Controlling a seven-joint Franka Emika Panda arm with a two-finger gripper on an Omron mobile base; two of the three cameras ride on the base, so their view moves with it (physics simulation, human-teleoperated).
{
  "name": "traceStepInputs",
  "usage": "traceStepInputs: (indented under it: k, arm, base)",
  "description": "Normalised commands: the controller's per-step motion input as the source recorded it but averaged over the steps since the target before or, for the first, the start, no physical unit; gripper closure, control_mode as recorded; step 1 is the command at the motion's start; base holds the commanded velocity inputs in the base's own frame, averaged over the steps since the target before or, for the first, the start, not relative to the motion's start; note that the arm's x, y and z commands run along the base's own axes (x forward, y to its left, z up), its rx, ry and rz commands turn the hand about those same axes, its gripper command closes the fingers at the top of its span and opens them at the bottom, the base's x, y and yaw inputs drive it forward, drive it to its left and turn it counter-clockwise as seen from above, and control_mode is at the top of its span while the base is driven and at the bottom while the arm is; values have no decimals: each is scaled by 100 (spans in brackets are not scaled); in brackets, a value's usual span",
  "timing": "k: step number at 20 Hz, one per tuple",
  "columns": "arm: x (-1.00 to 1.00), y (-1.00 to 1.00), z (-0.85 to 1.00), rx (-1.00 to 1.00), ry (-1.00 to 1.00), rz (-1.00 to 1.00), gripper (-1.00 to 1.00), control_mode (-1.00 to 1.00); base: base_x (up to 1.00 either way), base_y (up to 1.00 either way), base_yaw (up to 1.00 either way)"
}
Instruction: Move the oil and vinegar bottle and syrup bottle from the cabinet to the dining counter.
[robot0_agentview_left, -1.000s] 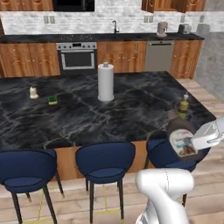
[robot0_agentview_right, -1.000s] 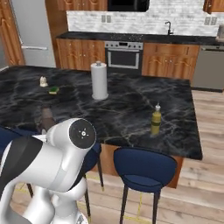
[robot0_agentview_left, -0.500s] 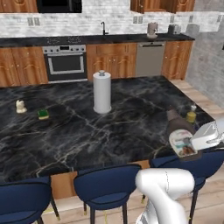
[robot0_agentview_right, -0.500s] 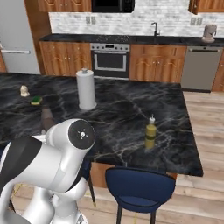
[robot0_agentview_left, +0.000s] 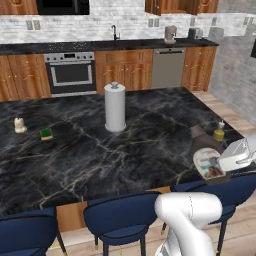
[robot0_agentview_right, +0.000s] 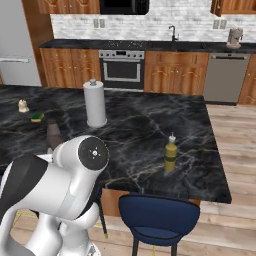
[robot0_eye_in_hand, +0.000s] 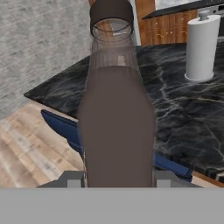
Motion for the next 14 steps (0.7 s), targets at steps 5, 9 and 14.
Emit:
traceStepInputs:
  k: [5,9,14]
  arm:
    - [0,0,0,0,0,0,100,100]
    - [0,0,0,0,0,0,100,100]
    - [13,4,0,0,-1,0,100,-100]
  base:
    - [45,8,-1]
    - [33,0,0]
    - [10,0,0]
